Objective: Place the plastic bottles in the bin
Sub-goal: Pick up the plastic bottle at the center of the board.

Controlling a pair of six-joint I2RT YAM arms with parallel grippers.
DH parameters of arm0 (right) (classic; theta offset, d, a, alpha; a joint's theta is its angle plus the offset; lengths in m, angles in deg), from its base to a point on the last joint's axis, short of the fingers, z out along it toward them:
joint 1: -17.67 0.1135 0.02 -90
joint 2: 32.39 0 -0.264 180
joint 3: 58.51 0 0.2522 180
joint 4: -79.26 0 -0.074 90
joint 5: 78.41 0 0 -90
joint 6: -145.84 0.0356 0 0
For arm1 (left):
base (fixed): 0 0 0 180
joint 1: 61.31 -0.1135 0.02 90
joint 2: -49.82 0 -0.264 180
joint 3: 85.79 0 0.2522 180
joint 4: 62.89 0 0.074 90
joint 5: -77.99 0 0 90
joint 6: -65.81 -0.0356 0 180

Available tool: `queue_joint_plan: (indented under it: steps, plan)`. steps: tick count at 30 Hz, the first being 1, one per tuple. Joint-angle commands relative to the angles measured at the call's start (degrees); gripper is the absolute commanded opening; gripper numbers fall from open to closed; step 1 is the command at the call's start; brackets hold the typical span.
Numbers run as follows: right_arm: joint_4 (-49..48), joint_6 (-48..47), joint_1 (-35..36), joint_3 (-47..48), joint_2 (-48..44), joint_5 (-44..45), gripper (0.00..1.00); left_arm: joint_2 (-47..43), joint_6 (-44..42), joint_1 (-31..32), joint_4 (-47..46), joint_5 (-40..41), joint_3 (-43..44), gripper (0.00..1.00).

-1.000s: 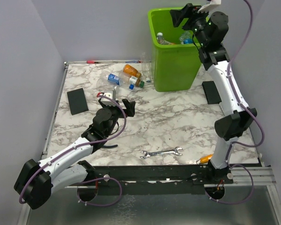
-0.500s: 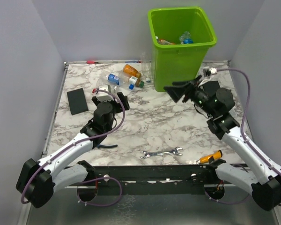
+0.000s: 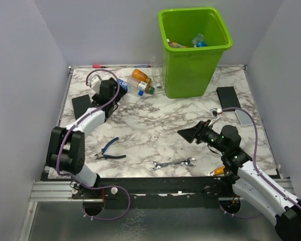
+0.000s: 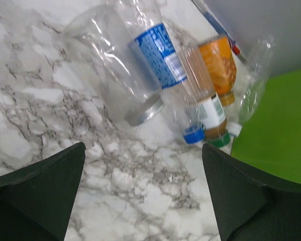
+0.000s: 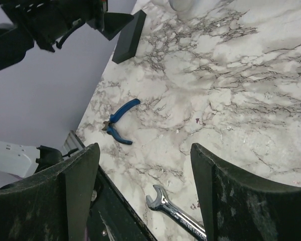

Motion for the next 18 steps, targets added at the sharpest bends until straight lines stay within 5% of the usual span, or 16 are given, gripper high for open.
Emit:
queue_joint_plan:
  steps: [1, 7, 18]
  plan:
    - [1.6, -1.08, 0.37, -0.53, -1.7, -0.66, 0.76, 9.43, 12.98, -5.3, 8.56, 0.86, 11.12, 0.99]
    - [6.15, -3.75, 0.34, 1.62, -2.28, -0.84, 0.76, 21.2, 21.25, -6.25, 24.38, 2.7, 25.27, 0.99]
    - [11.47, -5.63, 0.39, 5.71, -3.38, -0.05, 0.77, 29.51, 26.24, -6.3, 30.94, 7.42, 33.45, 0.99]
